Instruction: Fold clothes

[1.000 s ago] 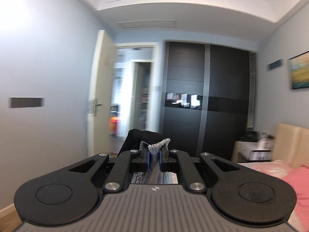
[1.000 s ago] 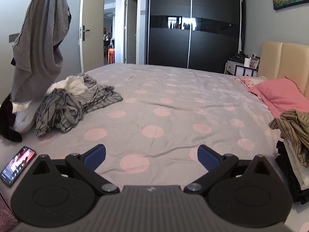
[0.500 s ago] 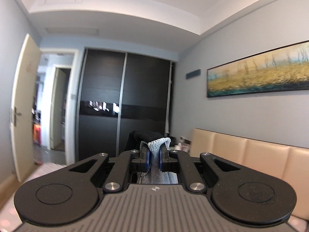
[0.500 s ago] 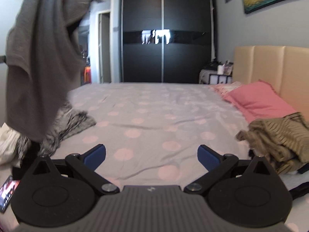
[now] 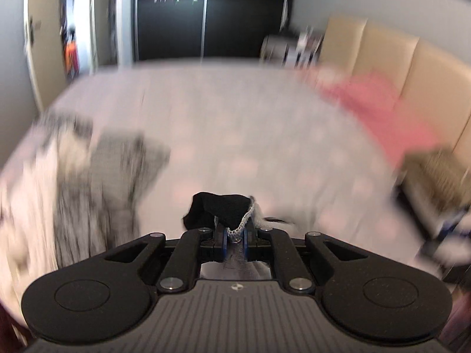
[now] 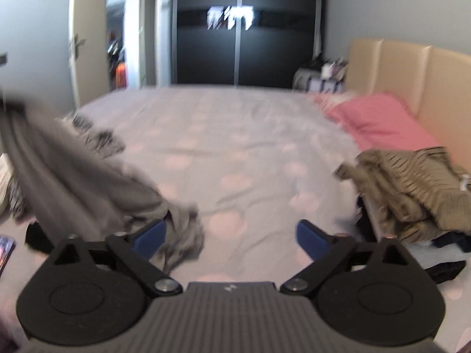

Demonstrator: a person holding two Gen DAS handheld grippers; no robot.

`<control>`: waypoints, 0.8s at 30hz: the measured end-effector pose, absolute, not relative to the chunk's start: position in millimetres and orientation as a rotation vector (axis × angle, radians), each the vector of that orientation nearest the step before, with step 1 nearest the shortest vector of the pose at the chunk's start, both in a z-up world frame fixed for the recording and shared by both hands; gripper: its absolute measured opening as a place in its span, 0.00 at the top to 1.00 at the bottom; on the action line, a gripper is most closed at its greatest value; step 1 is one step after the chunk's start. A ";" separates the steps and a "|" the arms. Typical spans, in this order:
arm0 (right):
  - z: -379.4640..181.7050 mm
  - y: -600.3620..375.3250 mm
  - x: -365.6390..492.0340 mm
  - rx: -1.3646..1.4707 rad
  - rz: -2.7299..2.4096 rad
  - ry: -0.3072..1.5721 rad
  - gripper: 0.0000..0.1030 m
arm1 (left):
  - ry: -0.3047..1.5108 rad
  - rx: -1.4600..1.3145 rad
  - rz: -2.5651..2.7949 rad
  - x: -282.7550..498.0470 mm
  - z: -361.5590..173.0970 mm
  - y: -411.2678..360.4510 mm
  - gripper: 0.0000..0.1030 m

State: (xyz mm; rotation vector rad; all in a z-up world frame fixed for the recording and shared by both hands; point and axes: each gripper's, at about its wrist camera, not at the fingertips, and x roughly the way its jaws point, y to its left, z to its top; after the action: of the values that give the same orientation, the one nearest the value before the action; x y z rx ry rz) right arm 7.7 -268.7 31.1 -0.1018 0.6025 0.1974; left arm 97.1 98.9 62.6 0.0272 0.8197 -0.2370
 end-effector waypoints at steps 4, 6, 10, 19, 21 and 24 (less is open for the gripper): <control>18.0 -246.1 19.9 -0.232 0.337 0.658 0.14 | 0.861 0.029 -0.190 99.2 6.2 111.2 0.93; 5.9 -231.1 26.8 -0.297 0.424 0.656 0.17 | 0.838 0.015 -0.151 105.2 -5.5 118.7 0.93; -32.5 -204.7 49.8 -0.330 0.521 0.733 0.45 | 0.797 0.041 -0.022 121.3 -2.2 119.6 0.92; -100.3 -176.5 87.2 -0.339 0.587 0.835 0.62 | 0.675 0.122 -0.068 95.2 32.7 84.9 0.39; -105.9 -174.2 98.0 -0.315 0.588 0.862 0.92 | 0.670 0.122 -0.128 90.9 34.8 76.7 0.40; -89.7 -171.1 103.6 -0.304 0.592 0.836 0.97 | 0.721 0.105 -0.263 87.1 27.5 61.5 0.40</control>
State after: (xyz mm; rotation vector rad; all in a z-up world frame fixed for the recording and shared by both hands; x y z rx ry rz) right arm 103.6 -171.1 -89.7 -0.3043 0.8364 0.5918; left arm 87.1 61.5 27.5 0.1048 0.7210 -0.2626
